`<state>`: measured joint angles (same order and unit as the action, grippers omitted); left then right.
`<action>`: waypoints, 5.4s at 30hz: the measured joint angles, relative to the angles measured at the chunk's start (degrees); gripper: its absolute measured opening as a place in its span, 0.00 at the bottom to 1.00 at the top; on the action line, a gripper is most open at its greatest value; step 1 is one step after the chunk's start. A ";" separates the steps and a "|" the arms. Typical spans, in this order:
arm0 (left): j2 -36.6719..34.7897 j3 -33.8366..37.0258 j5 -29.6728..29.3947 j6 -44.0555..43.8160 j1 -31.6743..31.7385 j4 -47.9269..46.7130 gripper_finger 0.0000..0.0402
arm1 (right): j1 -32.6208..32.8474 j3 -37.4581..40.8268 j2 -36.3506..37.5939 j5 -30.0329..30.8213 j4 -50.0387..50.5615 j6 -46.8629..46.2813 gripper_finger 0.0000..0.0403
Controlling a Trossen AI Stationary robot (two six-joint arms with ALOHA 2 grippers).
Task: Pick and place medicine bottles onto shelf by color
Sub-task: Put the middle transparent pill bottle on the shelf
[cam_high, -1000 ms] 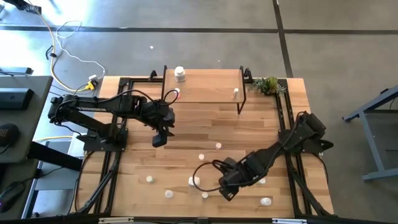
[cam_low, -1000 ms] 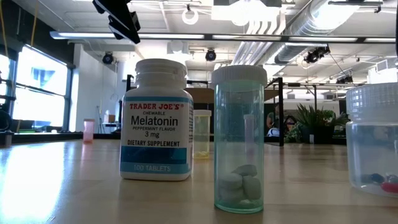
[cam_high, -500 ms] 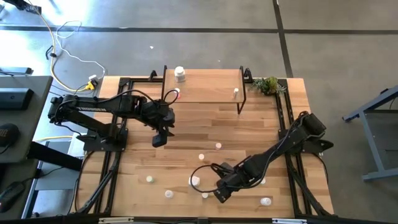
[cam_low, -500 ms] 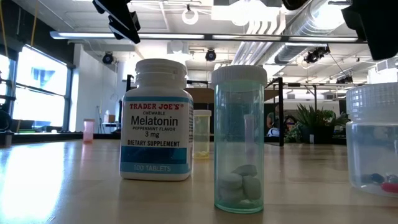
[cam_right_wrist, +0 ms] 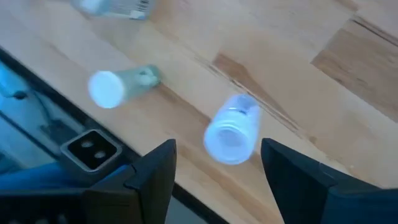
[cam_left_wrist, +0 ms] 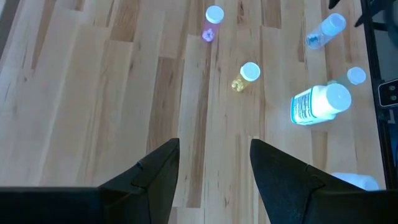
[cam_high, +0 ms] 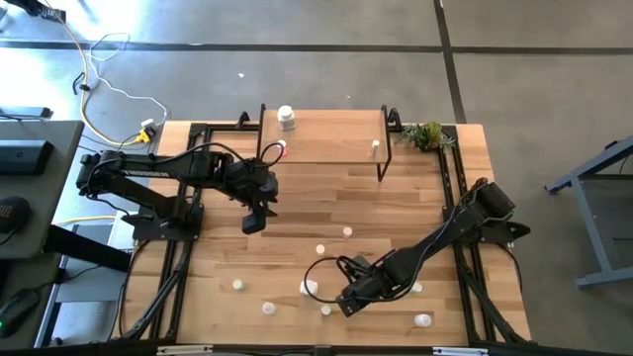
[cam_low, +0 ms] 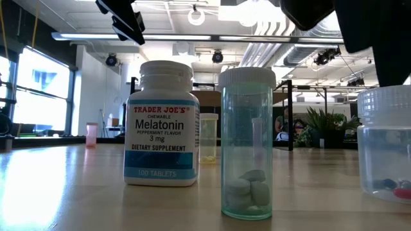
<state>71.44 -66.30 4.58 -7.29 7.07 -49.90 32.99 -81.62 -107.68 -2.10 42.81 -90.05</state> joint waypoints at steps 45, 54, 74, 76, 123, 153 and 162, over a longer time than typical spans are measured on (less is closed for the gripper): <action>0.00 0.00 -0.15 0.00 0.02 -0.02 0.46 | -4.17 -14.17 -4.43 -0.81 20.21 6.87 0.31; 0.00 0.00 -0.28 0.12 0.02 -0.03 0.46 | -11.35 -21.40 -4.41 0.19 24.98 20.88 0.31; 0.00 0.00 -0.28 1.53 6.73 -0.12 0.46 | -31.11 -34.58 -4.41 2.55 38.22 49.13 0.31; 0.00 0.00 -0.28 1.53 7.72 -0.10 0.46 | -33.35 -36.00 -4.41 2.55 39.34 51.95 0.31; 0.00 0.00 -2.89 -1.05 15.47 0.58 0.46 | -72.89 -50.60 -10.82 1.13 47.23 85.40 0.31; 0.00 0.00 -2.89 -2.60 15.47 0.47 0.46 | -72.87 -50.60 -14.57 0.30 47.21 89.03 0.31; 0.00 0.00 -2.89 -2.60 15.47 0.47 0.46 | -72.87 -50.60 -14.57 3.20 47.21 89.02 0.43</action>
<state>71.44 -66.30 1.69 -9.89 22.55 -49.43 -39.88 -132.22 -122.26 1.10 90.02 -1.03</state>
